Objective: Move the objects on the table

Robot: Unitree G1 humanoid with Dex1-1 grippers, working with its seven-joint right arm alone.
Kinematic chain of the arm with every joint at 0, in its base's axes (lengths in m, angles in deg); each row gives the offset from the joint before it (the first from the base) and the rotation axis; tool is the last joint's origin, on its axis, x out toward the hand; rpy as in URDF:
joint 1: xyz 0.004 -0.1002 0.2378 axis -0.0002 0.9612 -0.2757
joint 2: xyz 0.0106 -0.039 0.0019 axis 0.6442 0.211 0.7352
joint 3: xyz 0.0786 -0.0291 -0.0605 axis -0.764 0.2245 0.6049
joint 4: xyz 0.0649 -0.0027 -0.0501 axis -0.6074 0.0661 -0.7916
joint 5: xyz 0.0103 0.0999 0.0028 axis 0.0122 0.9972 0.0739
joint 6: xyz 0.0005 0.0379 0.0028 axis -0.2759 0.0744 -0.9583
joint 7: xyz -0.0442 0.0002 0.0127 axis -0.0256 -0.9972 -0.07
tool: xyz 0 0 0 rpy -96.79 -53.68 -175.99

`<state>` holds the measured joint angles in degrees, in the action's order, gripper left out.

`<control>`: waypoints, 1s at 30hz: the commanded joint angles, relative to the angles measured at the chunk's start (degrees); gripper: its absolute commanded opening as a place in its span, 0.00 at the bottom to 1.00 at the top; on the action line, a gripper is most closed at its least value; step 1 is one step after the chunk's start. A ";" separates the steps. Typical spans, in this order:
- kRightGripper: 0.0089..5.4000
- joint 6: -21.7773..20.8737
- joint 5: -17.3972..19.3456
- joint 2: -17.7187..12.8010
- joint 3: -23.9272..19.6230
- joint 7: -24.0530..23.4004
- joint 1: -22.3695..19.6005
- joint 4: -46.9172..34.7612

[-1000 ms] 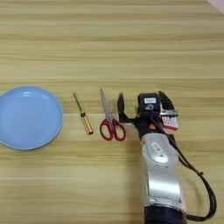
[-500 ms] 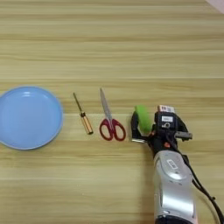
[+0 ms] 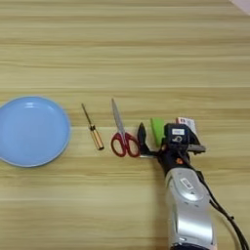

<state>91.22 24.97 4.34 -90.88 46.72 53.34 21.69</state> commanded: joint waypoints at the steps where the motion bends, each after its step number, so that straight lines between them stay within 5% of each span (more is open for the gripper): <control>1: 0.92 -0.54 -0.21 -1.19 0.58 -0.41 -1.96 -1.18; 7: 0.80 0.09 0.89 -1.09 0.86 0.27 -2.05 -0.73; 18: 1.00 3.26 2.56 -1.57 0.07 0.32 -3.67 5.86; 23: 1.00 4.77 3.14 -1.94 -0.11 0.20 -4.20 8.36; 30: 0.87 5.06 3.43 -1.96 0.27 0.51 -4.05 7.88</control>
<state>94.32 28.78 3.86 -90.77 47.51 49.31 29.53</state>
